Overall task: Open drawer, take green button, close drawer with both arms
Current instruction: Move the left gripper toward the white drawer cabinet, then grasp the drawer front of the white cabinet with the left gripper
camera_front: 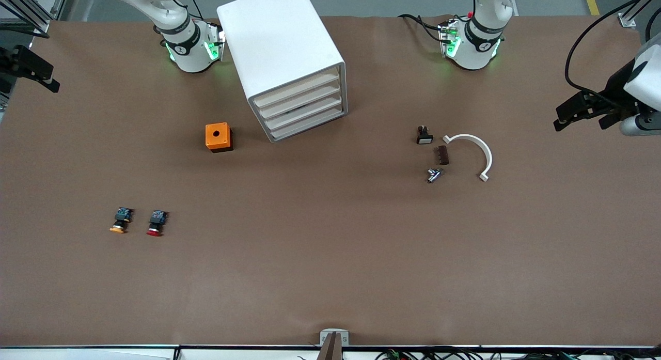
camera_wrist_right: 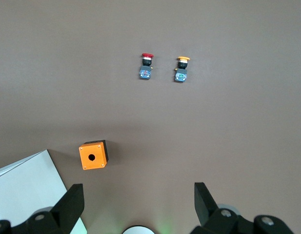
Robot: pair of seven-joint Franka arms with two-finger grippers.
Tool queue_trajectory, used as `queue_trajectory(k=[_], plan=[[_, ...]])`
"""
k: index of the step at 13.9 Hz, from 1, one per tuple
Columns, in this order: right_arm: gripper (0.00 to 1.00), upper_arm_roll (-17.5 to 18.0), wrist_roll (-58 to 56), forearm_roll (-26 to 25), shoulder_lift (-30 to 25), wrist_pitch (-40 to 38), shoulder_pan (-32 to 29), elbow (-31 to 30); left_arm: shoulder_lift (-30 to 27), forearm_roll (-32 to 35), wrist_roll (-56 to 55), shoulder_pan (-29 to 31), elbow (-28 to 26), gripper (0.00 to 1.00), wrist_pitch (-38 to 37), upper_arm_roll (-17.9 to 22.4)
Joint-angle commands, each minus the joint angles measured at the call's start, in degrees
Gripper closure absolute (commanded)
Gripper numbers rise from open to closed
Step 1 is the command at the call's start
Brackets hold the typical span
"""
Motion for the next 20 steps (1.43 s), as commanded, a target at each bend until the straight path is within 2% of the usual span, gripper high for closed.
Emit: queue_trajectory(k=[1,9,12,14,17,20], plan=[[0.0,-0.05,0.04,0.03,-0.5,-0.53,0.27,-0.1,3.35,1.08,-0.66,0.11,2.02,0.0,-0.88,0.11],[0.0,-0.14,-0.14,-0.05,0.73,-0.44,0.09,0.43,15.04,1.17,-1.45,-0.5,2.19,0.0,0.79,0.19],[0.0,-0.05,-0.57,-0.58,4.75,-0.26,0.97,0.52,18.82,1.08,-3.2,-2.34,2.28,0.0,0.79,-0.33],[0.0,-0.14,-0.84,-0.58,10.11,-0.17,1.06,1.74,21.11,0.82,-10.11,-5.77,2.37,0.0,0.7,-0.33],[0.0,-0.14,-0.84,-1.2,12.06,0.18,1.23,2.98,26.2,-0.15,-25.66,-10.43,6.74,0.0,-1.84,-0.51],[0.0,-0.14,-0.84,-1.46,15.05,0.35,0.45,3.06,30.86,-7.86,-38.76,-14.03,11.67,0.0,-2.99,-0.6]])
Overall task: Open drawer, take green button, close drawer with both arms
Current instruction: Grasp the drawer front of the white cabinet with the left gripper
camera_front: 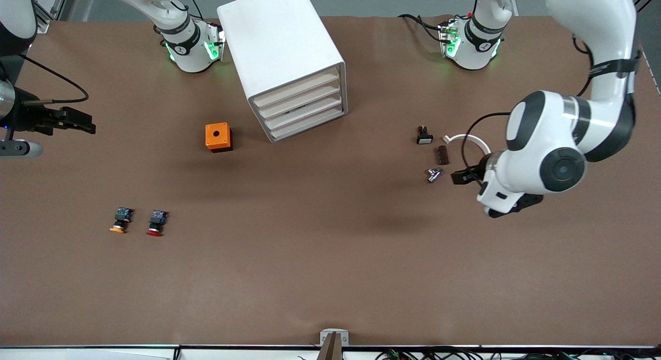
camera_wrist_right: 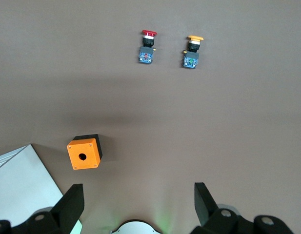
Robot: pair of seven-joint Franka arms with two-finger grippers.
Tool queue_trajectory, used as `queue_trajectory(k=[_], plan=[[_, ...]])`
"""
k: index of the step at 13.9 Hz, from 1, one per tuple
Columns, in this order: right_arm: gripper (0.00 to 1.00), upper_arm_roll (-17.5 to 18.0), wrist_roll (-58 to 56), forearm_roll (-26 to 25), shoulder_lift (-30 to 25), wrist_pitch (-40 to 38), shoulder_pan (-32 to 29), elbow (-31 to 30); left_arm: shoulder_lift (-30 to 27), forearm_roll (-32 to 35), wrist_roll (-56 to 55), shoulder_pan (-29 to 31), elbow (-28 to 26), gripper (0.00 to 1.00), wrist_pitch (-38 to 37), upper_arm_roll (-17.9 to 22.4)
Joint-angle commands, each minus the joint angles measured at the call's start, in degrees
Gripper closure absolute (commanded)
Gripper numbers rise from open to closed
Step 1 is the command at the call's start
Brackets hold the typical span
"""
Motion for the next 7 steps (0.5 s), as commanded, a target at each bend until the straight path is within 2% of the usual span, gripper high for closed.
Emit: queue_trajectory(k=[1,4,7], plan=[[0.0,-0.41,-0.63,-1.19,2.89,-0.1,-0.49,1.99,5.96,-6.82,-12.9,-2.35,7.34,0.0,-2.49,0.21],[0.0,-0.5,-0.63,-1.1,3.43,2.28,-2.16,1.99,12.37,-14.56,-28.83,-4.9,11.91,0.0,-1.96,-0.05],[0.0,-0.41,0.59,-0.66,3.43,2.19,-2.17,1.99,17.65,-20.46,-42.08,-8.41,12.54,0.0,-1.52,0.48]])
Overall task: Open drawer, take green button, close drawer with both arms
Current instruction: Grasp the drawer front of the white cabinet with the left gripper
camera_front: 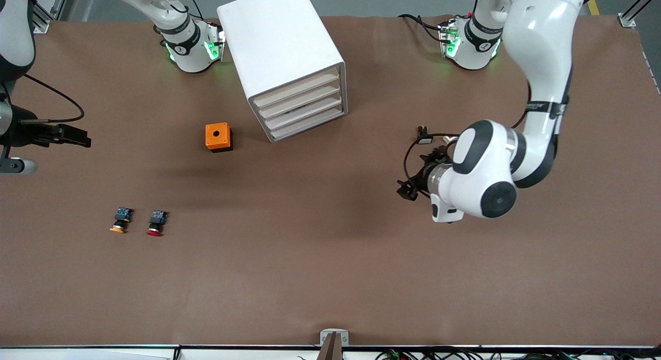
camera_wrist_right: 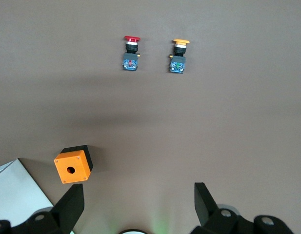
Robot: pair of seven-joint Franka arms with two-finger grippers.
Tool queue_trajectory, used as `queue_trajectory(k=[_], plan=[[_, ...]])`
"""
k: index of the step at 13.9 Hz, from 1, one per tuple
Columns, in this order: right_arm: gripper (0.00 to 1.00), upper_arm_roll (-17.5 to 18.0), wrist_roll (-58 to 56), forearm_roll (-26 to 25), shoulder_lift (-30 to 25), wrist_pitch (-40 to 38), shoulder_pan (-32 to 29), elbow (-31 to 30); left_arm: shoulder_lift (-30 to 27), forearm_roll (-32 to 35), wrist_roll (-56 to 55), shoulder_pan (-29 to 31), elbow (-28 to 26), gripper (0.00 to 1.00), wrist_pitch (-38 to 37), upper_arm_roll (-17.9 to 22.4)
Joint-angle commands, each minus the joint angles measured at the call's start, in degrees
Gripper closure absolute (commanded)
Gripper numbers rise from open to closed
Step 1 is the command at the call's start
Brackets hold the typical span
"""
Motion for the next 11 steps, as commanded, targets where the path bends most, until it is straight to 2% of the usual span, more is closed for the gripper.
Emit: queue_trajectory(k=[1,4,6,8,11], plan=[[0.0,0.88,2.69,-0.38,0.49,-0.84,0.02,1.81,6.31,-4.53,-12.46,-2.01,3.97,0.0,-1.11,0.54],[0.0,0.97,12.44,0.32,0.4,-1.19,1.94,1.81,11.23,-11.55,-24.67,-2.28,4.24,0.0,-1.11,0.1],[0.0,0.97,17.53,0.41,0.13,-1.55,3.44,1.64,14.57,-20.14,-32.42,-2.1,4.15,0.01,-1.37,-1.21],[0.0,1.06,22.99,0.41,0.05,-1.72,5.11,1.37,15.9,-23.78,-36.56,-2.19,4.15,0.01,-1.55,-2.7],[0.0,1.06,29.58,0.41,0.05,-1.72,7.48,1.37,18.54,-25.02,-44.56,-2.1,3.89,0.01,-3.91,-7.0]])
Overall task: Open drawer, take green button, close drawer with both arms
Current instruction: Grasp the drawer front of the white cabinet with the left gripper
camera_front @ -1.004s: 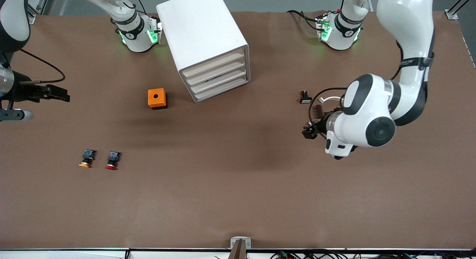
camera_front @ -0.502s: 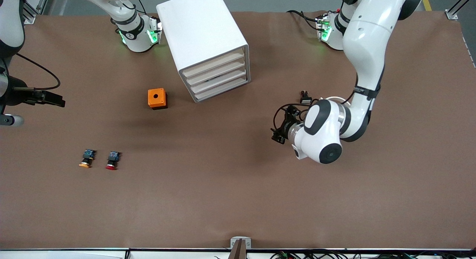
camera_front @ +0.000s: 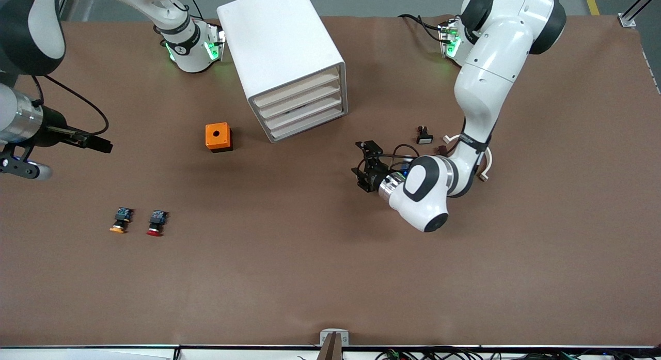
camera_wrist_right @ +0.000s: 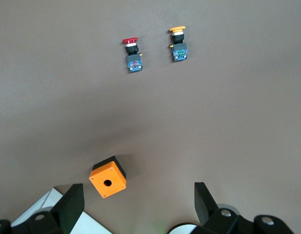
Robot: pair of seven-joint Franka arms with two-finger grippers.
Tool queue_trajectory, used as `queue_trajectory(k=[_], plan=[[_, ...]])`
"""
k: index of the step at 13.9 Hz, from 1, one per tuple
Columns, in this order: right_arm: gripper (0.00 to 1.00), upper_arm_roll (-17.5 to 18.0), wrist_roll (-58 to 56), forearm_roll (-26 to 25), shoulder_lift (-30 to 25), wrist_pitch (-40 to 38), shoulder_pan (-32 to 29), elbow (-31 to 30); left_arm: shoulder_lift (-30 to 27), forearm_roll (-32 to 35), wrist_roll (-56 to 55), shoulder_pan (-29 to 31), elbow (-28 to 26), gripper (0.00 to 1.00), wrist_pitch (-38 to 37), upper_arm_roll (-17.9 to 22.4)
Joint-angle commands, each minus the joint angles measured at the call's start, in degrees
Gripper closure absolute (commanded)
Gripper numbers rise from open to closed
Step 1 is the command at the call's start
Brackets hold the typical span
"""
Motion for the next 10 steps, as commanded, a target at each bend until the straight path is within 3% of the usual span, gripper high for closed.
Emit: queue_trajectory(k=[1,4,8,10], plan=[[0.0,-0.08,5.91,0.22,-0.04,-0.93,1.78,0.53,2.49,-1.34,-6.39,0.07,1.69,0.01,-2.54,-3.4],[0.0,-0.08,6.02,0.31,-0.04,-0.58,2.05,0.44,3.98,-1.34,-11.05,-0.45,1.51,0.02,-2.63,-6.3],[0.0,-0.08,6.1,0.66,-0.3,-1.28,2.23,0.36,4.43,-1.43,-11.68,-1.51,0.63,0.28,-3.85,-8.33],[0.0,-0.26,6.1,0.66,-0.3,-1.02,1.79,-0.08,4.52,-1.34,-11.77,-2.65,-0.15,0.32,-4.21,-8.33]])
